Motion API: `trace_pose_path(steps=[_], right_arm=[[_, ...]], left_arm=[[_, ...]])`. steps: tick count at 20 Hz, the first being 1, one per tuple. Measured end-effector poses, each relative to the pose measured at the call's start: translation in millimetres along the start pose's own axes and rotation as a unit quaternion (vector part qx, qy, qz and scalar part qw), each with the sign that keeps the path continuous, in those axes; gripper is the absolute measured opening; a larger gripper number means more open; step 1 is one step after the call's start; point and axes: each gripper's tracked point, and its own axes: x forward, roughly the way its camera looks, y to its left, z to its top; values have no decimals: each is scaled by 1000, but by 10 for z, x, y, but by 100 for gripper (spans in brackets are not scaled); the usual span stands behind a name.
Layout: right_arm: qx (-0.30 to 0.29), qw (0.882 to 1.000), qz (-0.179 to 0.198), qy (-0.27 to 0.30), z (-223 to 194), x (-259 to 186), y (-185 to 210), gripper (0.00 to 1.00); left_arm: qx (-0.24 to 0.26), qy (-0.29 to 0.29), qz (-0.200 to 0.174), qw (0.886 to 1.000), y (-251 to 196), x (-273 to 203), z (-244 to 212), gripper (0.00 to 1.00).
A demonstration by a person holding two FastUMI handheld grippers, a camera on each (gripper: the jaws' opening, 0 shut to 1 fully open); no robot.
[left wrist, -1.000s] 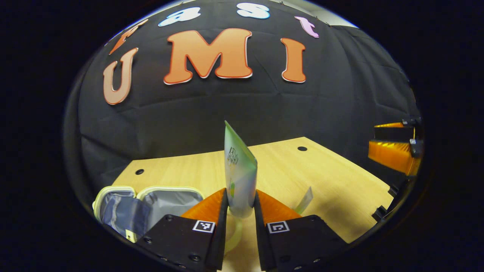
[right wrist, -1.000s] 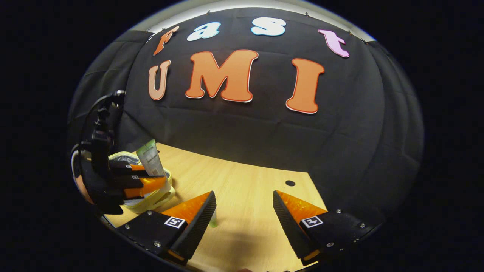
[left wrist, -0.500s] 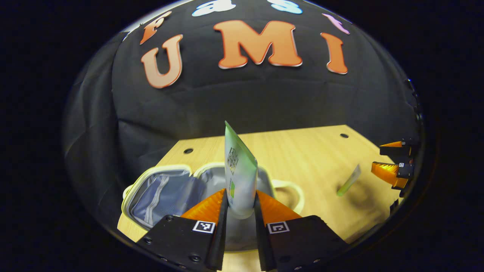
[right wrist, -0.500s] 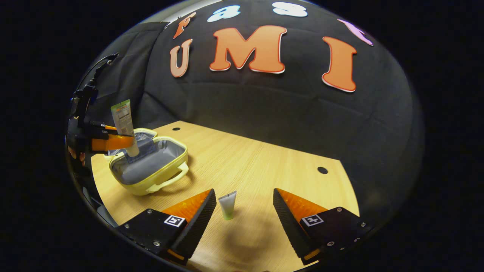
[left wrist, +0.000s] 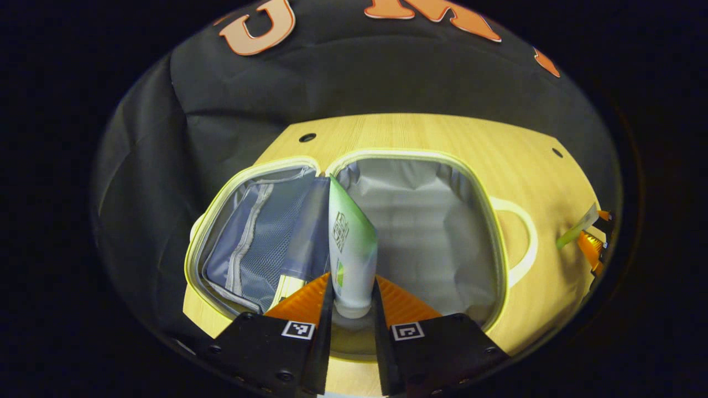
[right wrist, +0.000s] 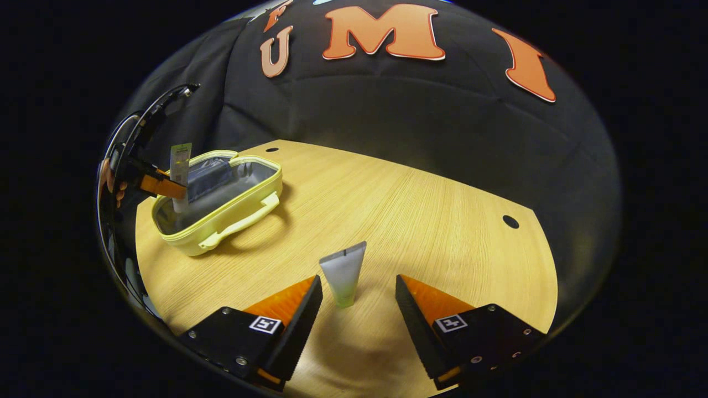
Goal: First open the suitcase, pack the skin care products into it, and then close the suitcase.
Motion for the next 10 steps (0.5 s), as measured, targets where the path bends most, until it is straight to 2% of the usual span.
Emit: trace_pose_path(steps=[4, 5, 7, 8, 10], right_arm=[[14, 1000, 13, 22, -113, 129, 41, 74], [19, 999, 16, 27, -123, 149, 65, 67], [24, 999, 24, 32, -150, 198, 125, 60], [24, 999, 22, 33, -165, 220, 137, 53], [29, 999, 22, 40, -194, 267, 183, 48]], left_arm=[[28, 40, 14, 999, 6, 199, -14, 36], [30, 50, 18, 998, 6, 205, -40, 38], [36, 40, 20, 998, 19, 220, 29, 46], [40, 32, 23, 998, 29, 201, 75, 46], [39, 8, 24, 999, 70, 152, 163, 49]])
